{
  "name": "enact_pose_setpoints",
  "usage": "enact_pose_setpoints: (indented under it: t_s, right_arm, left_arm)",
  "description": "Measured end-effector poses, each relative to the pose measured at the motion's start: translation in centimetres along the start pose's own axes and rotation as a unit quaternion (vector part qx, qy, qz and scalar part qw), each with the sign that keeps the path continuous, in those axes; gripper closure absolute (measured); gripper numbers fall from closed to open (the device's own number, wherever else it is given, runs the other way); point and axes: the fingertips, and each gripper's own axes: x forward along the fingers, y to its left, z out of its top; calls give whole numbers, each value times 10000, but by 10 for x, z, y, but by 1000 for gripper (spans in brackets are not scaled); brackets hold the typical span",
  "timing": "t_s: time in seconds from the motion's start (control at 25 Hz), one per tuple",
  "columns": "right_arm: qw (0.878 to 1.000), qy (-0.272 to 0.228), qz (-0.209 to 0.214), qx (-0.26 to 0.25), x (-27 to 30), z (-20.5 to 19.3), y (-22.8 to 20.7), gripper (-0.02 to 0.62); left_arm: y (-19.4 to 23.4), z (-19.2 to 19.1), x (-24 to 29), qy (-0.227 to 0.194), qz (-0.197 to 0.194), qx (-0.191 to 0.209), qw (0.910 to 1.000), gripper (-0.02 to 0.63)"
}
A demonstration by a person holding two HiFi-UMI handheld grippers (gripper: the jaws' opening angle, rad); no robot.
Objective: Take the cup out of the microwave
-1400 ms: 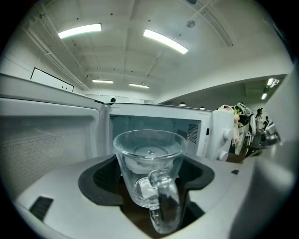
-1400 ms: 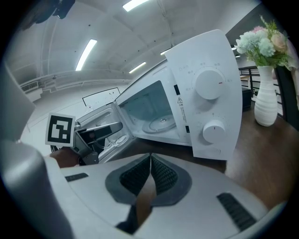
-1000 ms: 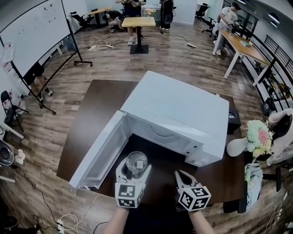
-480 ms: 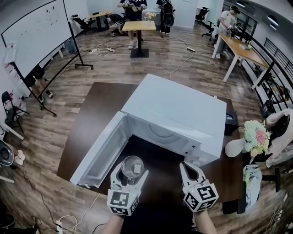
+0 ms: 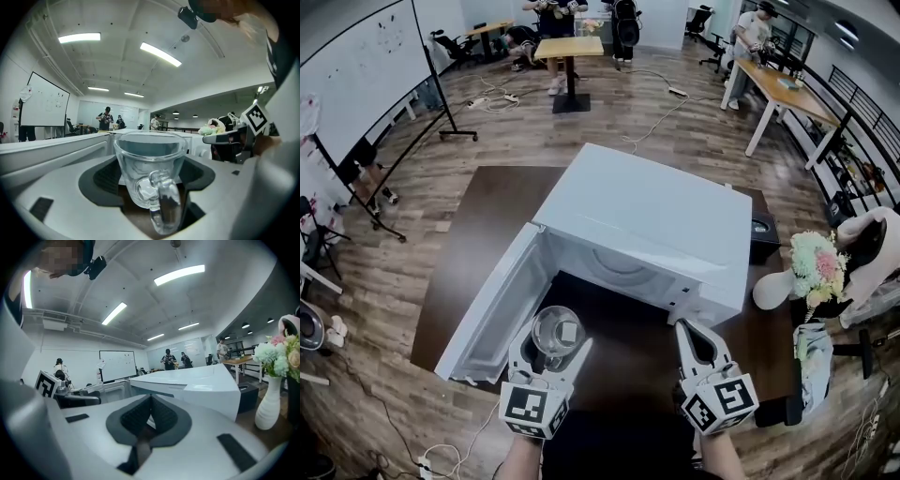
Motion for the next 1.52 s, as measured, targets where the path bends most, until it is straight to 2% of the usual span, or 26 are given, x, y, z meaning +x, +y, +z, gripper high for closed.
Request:
enact_pose_setpoints:
  t_s: [0.2, 0.64, 1.52]
  right_arm:
    - [9998, 115, -182, -46, -2, -4, -9, 601]
    - [9991, 291, -308, 30, -1, -16, -16, 601]
    - [9989, 365, -241, 146, 3, -22, -11, 601]
  left_arm:
    - [0, -8, 5, 44, -51, -177, 9998, 235]
    - [-5, -10, 12, 105, -101, -201, 9997, 235]
    - [-9, -13, 19, 135, -226, -174, 9995, 233]
